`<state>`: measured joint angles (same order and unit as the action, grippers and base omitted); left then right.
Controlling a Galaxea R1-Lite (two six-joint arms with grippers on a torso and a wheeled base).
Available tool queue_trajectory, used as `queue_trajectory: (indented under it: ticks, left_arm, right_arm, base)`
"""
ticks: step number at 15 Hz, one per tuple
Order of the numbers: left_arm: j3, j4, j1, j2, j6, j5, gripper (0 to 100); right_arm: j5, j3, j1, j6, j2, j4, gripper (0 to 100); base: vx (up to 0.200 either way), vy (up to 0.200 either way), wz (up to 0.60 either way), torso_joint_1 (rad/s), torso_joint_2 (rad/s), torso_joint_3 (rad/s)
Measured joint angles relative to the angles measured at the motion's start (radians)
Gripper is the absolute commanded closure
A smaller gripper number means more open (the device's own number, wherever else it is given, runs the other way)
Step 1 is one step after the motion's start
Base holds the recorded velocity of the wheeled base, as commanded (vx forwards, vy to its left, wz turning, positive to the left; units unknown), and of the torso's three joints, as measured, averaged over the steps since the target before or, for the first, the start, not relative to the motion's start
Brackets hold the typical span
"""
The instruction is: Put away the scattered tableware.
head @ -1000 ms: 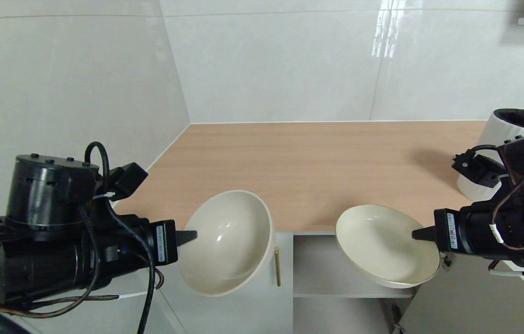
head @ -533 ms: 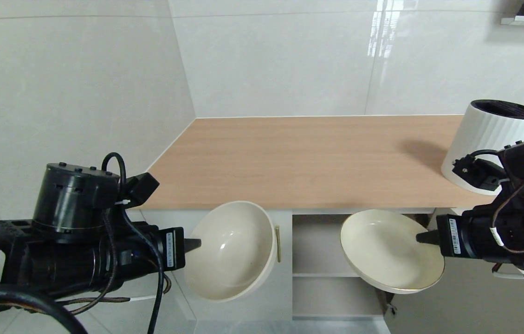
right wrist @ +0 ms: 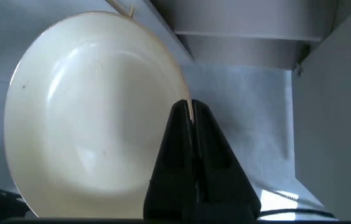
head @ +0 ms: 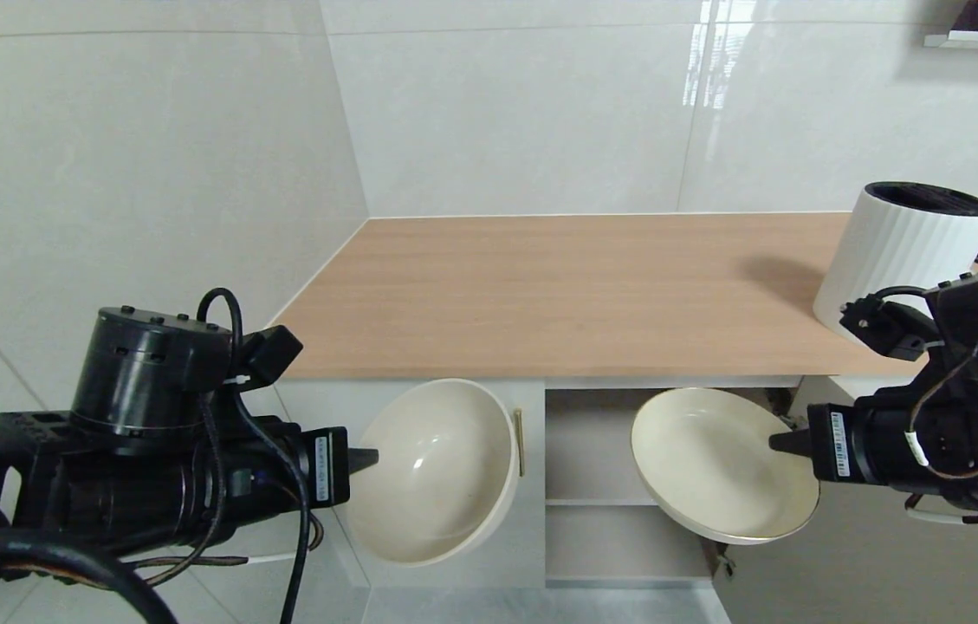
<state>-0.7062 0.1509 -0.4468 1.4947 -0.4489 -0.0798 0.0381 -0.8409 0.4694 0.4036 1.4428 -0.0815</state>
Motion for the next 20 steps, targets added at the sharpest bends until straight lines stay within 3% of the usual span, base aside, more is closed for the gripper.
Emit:
queue_trajectory:
  ticks: [20]
  left_arm:
    - [0.003, 0.0, 0.0, 0.009, 0.012, 0.001, 100]
  right_arm:
    - [0.006, 0.027, 0.0, 0.0, 0.057, 0.057, 100]
  base:
    - [0.0, 0.0, 0.0, -0.183, 0.46, 0.272]
